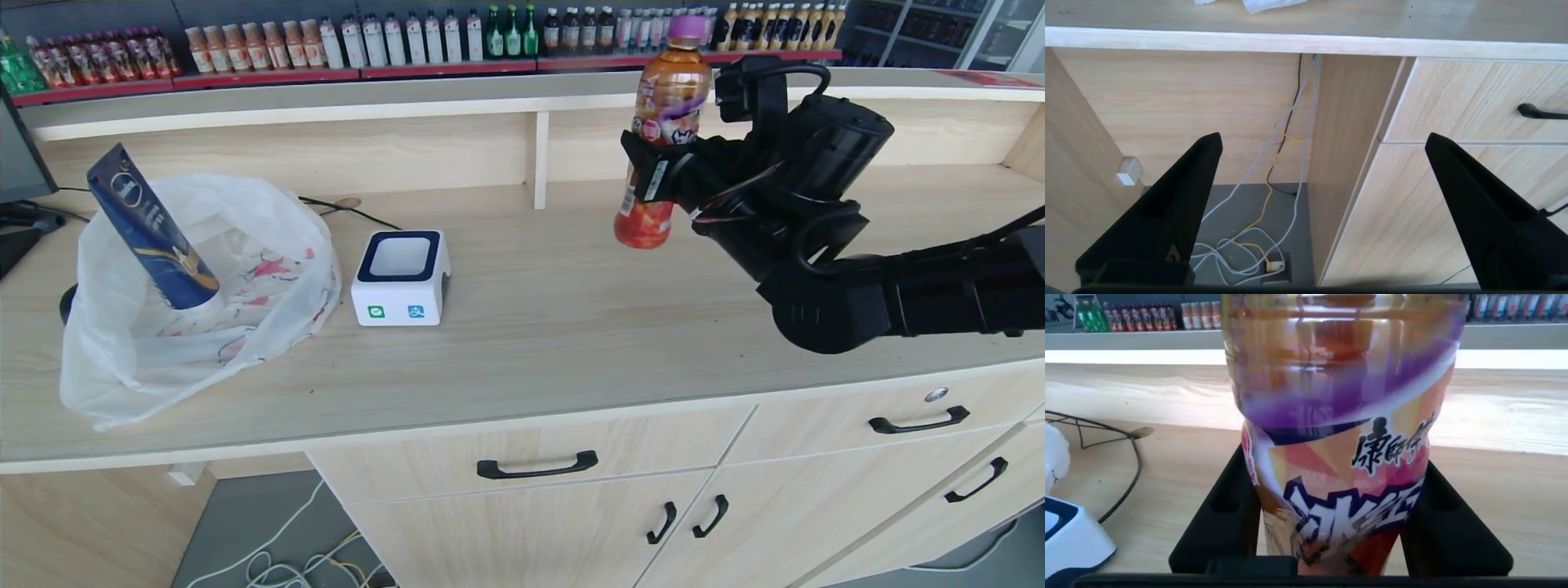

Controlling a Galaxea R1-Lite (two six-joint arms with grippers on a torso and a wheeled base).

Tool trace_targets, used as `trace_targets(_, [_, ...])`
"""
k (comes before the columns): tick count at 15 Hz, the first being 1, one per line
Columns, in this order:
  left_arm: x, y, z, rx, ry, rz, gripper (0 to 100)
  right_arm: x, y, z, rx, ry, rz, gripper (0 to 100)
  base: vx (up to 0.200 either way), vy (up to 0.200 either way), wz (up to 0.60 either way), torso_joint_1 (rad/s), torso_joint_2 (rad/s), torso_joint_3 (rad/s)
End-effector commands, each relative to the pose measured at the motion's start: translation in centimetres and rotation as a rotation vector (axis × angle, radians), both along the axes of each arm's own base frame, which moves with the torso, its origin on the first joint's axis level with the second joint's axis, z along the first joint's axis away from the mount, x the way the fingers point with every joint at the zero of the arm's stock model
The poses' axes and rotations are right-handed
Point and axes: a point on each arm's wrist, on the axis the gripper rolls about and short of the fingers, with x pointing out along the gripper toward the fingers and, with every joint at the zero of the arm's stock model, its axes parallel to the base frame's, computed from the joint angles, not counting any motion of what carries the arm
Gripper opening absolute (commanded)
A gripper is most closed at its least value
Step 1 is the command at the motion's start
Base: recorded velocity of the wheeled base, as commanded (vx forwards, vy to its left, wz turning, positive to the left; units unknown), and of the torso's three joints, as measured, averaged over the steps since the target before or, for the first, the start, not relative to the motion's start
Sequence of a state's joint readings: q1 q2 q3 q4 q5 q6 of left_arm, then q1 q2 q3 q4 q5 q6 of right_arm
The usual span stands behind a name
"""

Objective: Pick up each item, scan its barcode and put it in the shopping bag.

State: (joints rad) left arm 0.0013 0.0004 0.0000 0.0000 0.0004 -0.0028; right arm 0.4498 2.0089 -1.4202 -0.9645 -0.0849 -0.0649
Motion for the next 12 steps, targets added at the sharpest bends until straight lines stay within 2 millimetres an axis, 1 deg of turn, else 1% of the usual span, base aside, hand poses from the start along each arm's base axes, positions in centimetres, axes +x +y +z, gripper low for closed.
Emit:
trace_targets(1, [0.0, 0.0, 0.0, 0.000, 0.000, 0.001, 100, -2.7, -0.5, 1.4, 0.008, -0.020, 0.020, 0, 0.000, 0.000, 0.00, 0.000, 0.00, 0.000])
trace_targets(3, [0.0, 0.0, 0.0, 0.000, 0.000, 0.000, 100, -5.0, -0.8, 1.0, 0.009, -0.019, 0.038, 0, 0.000, 0.000, 0.00, 0.000, 0.00, 0.000])
trace_targets(6, [0.0, 0.0, 0.0, 0.000, 0.000, 0.000, 100, -7.9, -0.9, -1.0, -0.001, -0.005, 0.074, 0, 0.000, 0.000, 0.00, 0.000, 0.00, 0.000])
trace_targets(7, [0.0, 0.0, 0.0, 0.000, 0.000, 0.001, 100, -8.6, -0.9, -1.3, 0.000, -0.011, 0.082, 0, 0.000, 0.000, 0.00, 0.000, 0.00, 0.000])
trace_targets(9, [0.0, 0.0, 0.0, 0.000, 0.000, 0.001, 100, -9.1, -0.8, -2.0, 0.007, -0.022, 0.091, 0, 0.000, 0.000, 0.00, 0.000, 0.00, 0.000])
trace_targets(12, [0.0, 0.0, 0.0, 0.000, 0.000, 0.001, 100, -10.3, -1.3, -3.9, 0.002, -0.042, 0.092, 0, 0.000, 0.000, 0.00, 0.000, 0.00, 0.000])
